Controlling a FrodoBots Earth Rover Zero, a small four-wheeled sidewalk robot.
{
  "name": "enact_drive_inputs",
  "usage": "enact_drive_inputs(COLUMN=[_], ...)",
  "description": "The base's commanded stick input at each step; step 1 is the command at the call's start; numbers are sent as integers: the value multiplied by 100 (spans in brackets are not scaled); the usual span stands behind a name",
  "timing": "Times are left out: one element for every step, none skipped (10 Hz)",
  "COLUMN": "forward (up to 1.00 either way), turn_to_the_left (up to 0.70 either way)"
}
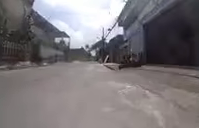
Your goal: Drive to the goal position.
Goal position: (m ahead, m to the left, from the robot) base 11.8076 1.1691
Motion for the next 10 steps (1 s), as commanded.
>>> enact_drive_inputs(forward=[100, 100, 100, 100, 100, 100, 100, 100, 100, 100], turn_to_the_left=[0, 0, 0, 0, 0, 0, 0, 0, 0, 0])
